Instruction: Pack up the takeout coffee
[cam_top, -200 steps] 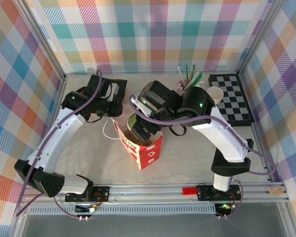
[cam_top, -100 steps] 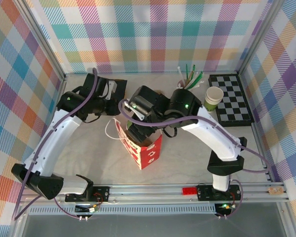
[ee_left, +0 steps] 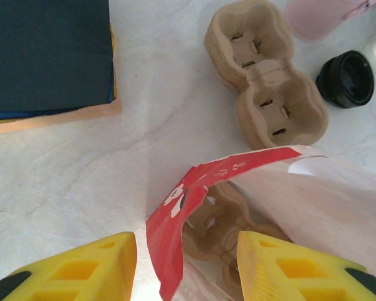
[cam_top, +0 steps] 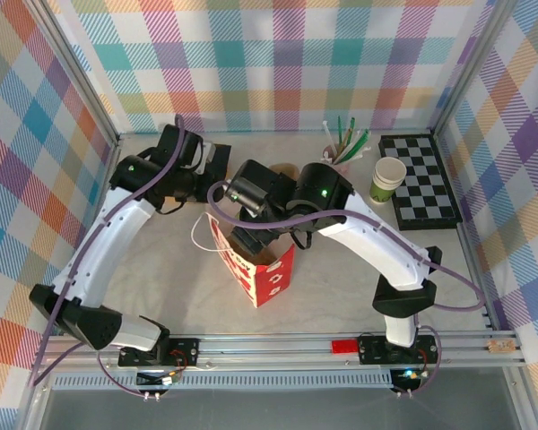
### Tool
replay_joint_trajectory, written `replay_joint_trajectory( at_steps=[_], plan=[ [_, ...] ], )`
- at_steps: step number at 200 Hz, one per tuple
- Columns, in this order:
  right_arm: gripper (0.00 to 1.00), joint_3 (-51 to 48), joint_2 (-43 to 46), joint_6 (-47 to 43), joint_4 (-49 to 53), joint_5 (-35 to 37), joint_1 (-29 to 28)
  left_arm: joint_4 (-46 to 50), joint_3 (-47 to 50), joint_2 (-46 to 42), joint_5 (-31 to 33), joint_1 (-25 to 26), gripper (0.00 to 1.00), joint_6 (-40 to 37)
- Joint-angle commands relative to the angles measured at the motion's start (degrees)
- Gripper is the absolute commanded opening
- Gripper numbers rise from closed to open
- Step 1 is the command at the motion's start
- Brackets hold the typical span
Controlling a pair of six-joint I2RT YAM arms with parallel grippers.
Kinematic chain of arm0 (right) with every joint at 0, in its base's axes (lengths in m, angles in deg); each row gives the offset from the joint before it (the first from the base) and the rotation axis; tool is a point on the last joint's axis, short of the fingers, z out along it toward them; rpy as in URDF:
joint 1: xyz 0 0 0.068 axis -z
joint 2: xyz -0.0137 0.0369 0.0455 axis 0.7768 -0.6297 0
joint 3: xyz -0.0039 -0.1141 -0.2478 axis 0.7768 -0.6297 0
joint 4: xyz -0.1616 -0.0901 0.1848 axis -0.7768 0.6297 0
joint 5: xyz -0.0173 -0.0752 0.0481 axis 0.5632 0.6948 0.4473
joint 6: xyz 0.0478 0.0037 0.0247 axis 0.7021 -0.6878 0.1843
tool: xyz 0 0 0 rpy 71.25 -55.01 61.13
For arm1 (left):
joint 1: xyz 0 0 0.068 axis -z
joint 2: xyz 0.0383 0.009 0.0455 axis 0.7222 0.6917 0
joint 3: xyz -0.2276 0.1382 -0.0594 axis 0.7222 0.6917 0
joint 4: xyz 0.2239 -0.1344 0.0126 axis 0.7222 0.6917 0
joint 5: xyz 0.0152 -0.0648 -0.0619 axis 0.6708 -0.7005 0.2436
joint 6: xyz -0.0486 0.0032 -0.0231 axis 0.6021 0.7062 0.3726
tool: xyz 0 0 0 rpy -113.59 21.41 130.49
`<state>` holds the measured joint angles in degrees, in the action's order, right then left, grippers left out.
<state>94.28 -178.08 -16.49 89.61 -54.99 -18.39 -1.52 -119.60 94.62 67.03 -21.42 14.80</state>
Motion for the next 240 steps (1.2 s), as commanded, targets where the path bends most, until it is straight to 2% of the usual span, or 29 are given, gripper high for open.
replay_joint_trajectory(
  at_steps=[1, 41, 92, 151, 178, 240],
  plan=[
    [0.57, -1.32, -0.72, 1.65, 8.63, 1.58, -0.28, 0.77, 0.43, 0.95, 0.79, -0.74, 0.46, -1.8],
    [0.57, -3.17, -1.24, 2.24, 8.8, 1.49, -0.33, 0.15, 1.79, 1.99, 1.26, -0.74, 0.44, -2.1],
    [0.57, -6.7, -1.07, 2.67, 8.74, 2.55, -0.33, -0.86, 4.68, 2.05, 0.67, -0.78, 0.33, -2.02],
    [0.56, -7.19, -1.92, 3.26, 8.33, 0.07, -0.24, -1.25, 5.6, 0.87, -0.45, -0.78, 0.16, -1.16],
    [0.56, -8.33, -2.16, 3.18, 6.96, -3.27, 0.18, -1.45, 6.3, 0.33, -1.19, -0.74, 0.12, -0.7],
    [0.54, -9.13, -3.25, 5.41, 7.3, -4.75, 0.82, -1.54, 6.85, -0.92, -2.16, -0.74, 0.04, 0.09]
  ],
)
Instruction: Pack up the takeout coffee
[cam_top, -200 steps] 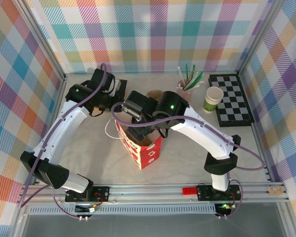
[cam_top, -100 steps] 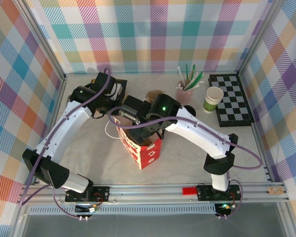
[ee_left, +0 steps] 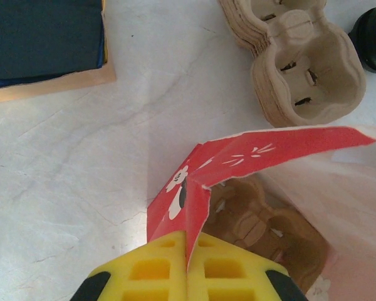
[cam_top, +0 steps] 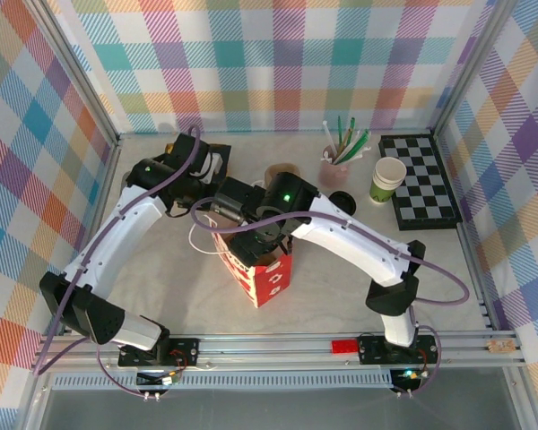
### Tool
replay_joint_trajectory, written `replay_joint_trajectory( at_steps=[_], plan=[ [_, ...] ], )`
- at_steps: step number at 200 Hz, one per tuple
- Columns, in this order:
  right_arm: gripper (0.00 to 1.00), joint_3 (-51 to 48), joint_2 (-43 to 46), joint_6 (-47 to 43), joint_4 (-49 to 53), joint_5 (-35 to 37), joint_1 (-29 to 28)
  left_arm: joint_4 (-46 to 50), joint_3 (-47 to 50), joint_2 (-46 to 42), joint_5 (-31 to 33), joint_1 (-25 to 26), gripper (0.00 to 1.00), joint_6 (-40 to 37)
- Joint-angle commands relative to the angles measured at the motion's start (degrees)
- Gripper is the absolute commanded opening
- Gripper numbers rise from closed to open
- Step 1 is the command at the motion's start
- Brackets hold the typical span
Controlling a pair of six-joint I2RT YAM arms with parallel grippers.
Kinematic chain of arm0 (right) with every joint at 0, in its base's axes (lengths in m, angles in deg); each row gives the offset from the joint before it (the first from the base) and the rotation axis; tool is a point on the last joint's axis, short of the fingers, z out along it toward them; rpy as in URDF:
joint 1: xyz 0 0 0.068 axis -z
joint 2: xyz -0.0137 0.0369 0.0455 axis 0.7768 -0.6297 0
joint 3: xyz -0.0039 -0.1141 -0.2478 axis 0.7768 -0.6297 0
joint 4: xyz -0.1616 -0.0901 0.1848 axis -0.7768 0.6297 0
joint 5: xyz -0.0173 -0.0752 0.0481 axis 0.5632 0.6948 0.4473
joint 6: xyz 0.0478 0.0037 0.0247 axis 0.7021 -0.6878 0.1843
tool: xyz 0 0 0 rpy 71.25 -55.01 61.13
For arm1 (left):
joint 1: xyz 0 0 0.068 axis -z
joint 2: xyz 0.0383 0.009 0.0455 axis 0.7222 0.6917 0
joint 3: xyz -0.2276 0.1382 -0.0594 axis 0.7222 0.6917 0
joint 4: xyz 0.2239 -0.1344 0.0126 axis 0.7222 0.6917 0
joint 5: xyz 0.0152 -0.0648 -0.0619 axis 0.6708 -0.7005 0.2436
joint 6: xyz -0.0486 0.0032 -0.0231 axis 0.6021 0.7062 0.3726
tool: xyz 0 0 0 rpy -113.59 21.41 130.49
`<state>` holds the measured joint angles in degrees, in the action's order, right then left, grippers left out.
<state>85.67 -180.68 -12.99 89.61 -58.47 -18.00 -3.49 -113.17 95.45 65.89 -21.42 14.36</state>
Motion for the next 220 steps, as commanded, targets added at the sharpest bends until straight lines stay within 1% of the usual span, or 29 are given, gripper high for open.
replay_joint_trajectory(
  at_steps=[1, 41, 69, 140, 165, 182, 220],
  plan=[
    [0.54, -0.52, -0.66, 1.94, 7.35, -1.27, 0.46, 0.44, 0.37, -1.72, -1.02, -0.74, 0.04, 0.53],
    [0.55, -3.32, -0.08, 2.07, 5.36, -2.06, 1.75, 0.46, 0.37, -2.21, -1.55, -0.79, 0.01, 0.95],
    [0.54, -4.91, 0.22, 2.22, 3.84, -3.0, 3.04, 0.47, 0.89, -2.39, -2.29, -0.74, 0.01, 1.06],
    [0.53, -1.64, -1.81, 2.48, 4.17, -3.38, 4.01, -0.12, 2.61, -3.53, -3.3, -0.77, 0.01, 1.92],
    [0.5, -0.47, -2.7, 2.4, 4.48, -4.09, 4.01, -0.42, 2.79, -3.87, -3.83, -0.74, 0.01, 2.24],
    [0.48, -0.51, -3.62, 2.48, 4.59, -5.72, 3.78, -0.52, 2.85, -3.84, -4.02, -0.74, 0.01, 2.37],
    [0.48, -1.22, -3.74, 2.99, 4.59, -5.19, 3.49, -0.7, 3.21, -3.82, -3.93, -0.74, 0.01, 2.63]
  ],
)
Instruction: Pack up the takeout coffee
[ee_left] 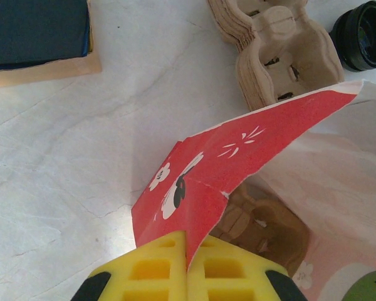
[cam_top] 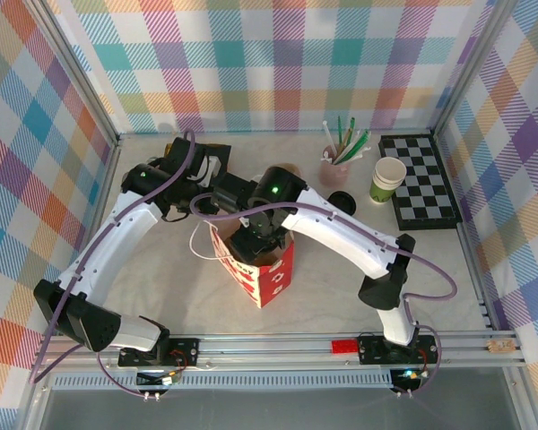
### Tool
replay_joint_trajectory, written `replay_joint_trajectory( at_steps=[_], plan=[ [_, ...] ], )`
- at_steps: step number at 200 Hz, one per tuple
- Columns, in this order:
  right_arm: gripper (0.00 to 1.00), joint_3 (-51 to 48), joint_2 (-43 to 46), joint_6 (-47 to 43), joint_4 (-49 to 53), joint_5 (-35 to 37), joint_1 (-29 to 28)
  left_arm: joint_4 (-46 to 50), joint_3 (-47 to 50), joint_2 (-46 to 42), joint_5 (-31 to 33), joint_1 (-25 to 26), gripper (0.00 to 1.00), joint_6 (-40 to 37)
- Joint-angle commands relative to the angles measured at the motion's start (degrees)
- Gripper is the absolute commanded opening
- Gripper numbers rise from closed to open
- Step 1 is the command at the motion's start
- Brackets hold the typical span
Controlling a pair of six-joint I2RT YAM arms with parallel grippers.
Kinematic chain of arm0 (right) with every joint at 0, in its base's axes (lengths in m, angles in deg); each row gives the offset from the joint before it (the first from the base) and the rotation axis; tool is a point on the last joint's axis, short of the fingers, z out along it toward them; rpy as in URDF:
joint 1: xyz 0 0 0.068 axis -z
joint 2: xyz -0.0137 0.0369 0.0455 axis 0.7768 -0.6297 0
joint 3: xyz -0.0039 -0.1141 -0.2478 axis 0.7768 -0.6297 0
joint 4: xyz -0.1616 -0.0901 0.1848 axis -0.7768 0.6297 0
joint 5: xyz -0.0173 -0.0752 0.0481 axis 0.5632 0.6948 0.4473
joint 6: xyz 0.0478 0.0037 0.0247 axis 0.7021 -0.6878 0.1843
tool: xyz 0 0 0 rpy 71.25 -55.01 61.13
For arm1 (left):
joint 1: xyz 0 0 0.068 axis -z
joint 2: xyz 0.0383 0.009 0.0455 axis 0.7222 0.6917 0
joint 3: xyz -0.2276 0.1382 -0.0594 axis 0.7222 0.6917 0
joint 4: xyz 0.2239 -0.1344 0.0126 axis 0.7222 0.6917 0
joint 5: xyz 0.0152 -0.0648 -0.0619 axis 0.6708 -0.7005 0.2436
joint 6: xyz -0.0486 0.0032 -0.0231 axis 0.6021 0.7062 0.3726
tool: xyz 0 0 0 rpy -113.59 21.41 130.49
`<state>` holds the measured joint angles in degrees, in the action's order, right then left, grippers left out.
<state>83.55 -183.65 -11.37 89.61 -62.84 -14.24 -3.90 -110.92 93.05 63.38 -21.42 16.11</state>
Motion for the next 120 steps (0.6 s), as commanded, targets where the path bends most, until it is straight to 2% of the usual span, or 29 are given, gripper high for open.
replay_joint_trajectory(
  at_steps=[1, 65, 97, 120],
  plan=[
    [0.47, 0.9, -0.77, 1.35, 4.59, -0.79, -0.27, -0.28, 0.93, -1.4, -1.42, -0.74, 0.01, 0.89],
    [0.47, -4.34, 0.53, 2.67, 1.25, -0.06, 0.17, -0.52, 1.32, -1.65, -1.85, -0.74, 0.01, 1.33],
    [0.47, -3.41, 0.46, 4.45, 2.84, 3.87, 0.7, -0.58, 1.63, -2.09, -1.93, -0.77, 0.02, 1.5],
    [0.46, -1.74, -0.11, 4.63, 3.65, 3.74, 0.7, -0.72, 1.77, -2.27, -2.07, -0.74, 0.01, 1.75]
  ],
)
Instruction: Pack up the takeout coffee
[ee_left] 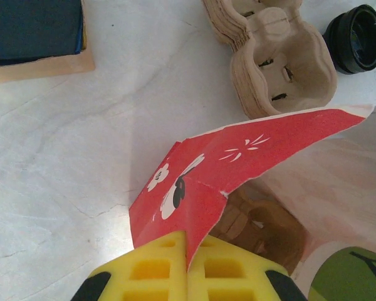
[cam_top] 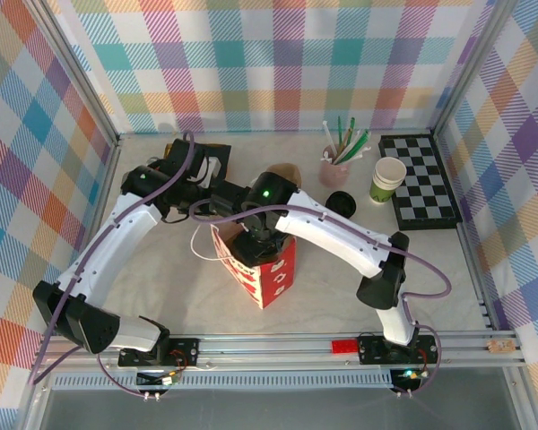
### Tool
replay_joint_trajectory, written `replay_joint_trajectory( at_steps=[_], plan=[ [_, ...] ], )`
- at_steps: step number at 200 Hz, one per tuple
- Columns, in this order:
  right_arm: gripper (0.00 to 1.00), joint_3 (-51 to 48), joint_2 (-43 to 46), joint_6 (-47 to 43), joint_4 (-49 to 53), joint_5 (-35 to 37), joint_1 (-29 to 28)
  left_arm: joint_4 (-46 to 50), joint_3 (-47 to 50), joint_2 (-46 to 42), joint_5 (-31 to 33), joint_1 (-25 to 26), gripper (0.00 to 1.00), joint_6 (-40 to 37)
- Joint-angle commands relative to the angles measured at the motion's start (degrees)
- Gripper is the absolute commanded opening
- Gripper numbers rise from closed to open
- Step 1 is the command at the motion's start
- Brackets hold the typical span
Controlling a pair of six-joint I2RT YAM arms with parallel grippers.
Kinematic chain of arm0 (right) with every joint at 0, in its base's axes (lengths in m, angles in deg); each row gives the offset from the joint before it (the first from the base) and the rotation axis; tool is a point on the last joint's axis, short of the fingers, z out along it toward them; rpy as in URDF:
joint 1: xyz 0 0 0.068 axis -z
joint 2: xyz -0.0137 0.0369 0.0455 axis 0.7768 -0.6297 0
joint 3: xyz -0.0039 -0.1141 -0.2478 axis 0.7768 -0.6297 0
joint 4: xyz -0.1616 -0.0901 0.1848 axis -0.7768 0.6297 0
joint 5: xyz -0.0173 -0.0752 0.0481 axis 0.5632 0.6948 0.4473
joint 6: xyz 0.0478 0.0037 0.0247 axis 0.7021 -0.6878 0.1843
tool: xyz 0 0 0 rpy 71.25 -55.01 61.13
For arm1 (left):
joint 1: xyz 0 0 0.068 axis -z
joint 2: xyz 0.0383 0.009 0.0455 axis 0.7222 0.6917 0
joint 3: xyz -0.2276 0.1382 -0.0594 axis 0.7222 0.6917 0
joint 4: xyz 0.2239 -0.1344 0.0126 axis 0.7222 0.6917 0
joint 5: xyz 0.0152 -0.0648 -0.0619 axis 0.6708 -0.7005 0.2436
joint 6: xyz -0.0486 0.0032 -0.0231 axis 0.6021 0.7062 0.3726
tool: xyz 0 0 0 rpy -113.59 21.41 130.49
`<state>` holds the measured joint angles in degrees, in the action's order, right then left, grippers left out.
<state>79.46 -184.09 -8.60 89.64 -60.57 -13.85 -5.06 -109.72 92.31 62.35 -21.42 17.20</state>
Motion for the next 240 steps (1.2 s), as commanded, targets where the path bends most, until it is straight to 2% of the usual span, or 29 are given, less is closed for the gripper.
replay_joint_trajectory(
  at_steps=[1, 70, 240],
  plan=[
    [0.46, 2.35, 0.31, 1.82, 3.61, 1.46, 0.31, 0.44, 0.57, -1.52, -1.02, -0.74, 0.01, 0.66],
    [0.46, -2.59, 0.61, 1.78, -0.26, -2.37, 0.26, 0.09, 1.05, -2.1, -1.88, -0.74, 0.02, 1.29],
    [0.44, -14.92, 5.1, 3.32, -8.42, -5.5, 1.22, 0.6, 0.6, -1.68, -1.79, -0.74, 0.02, 1.33]
  ],
)
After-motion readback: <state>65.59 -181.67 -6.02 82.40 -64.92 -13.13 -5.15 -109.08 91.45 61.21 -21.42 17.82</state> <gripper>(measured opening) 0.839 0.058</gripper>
